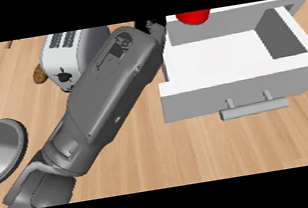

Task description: Pick up the can, place it into the drawer and close the drawer

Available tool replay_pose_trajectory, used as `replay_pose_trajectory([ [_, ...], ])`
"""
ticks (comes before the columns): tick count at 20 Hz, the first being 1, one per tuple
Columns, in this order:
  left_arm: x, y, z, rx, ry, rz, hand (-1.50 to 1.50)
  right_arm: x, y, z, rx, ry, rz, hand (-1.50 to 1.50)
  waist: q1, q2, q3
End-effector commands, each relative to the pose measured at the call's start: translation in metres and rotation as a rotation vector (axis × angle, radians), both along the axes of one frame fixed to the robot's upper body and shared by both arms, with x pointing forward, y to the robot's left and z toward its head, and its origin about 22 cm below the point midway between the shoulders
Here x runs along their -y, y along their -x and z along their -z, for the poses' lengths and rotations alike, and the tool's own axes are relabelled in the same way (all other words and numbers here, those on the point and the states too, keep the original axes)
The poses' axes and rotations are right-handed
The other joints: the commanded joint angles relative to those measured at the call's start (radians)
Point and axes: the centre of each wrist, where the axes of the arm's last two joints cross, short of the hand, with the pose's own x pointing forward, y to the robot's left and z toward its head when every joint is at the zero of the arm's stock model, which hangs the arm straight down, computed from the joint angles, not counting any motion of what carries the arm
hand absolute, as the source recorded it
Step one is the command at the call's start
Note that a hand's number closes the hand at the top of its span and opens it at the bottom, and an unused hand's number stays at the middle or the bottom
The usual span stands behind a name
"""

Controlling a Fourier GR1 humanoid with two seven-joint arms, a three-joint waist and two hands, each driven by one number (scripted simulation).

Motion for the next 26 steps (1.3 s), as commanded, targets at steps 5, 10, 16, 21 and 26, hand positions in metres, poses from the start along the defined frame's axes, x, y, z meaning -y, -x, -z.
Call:
replay_pose_trajectory([
  [5, 0.018, 0.004, 0.008, -0.028, -0.046, -0.038, 1.50, 0.000, 0.007, -0.008, 0.008, -0.022, -0.023, -1.50, -0.026, 0.000, 0.001],
  [10, 0.014, -0.004, 0.017, -0.082, -0.033, -0.028, 1.50, -0.014, -0.001, -0.007, 0.021, -0.023, 0.000, -1.50, -0.028, 0.006, 0.001],
  [16, 0.012, -0.008, 0.029, -0.062, -0.112, -0.054, 1.50, -0.015, 0.002, -0.005, 0.005, -0.006, -0.020, -1.50, -0.034, 0.008, 0.001],
  [21, 0.018, -0.002, 0.036, -0.083, -0.135, -0.117, -1.50, -0.009, -0.014, -0.006, 0.005, -0.014, -0.021, -1.50, -0.040, 0.009, 0.002],
  [26, 0.015, -0.006, 0.039, -0.079, -0.125, -0.139, -1.50, -0.017, -0.003, -0.014, 0.006, -0.009, -0.020, -1.50, -0.040, 0.008, 0.001],
])
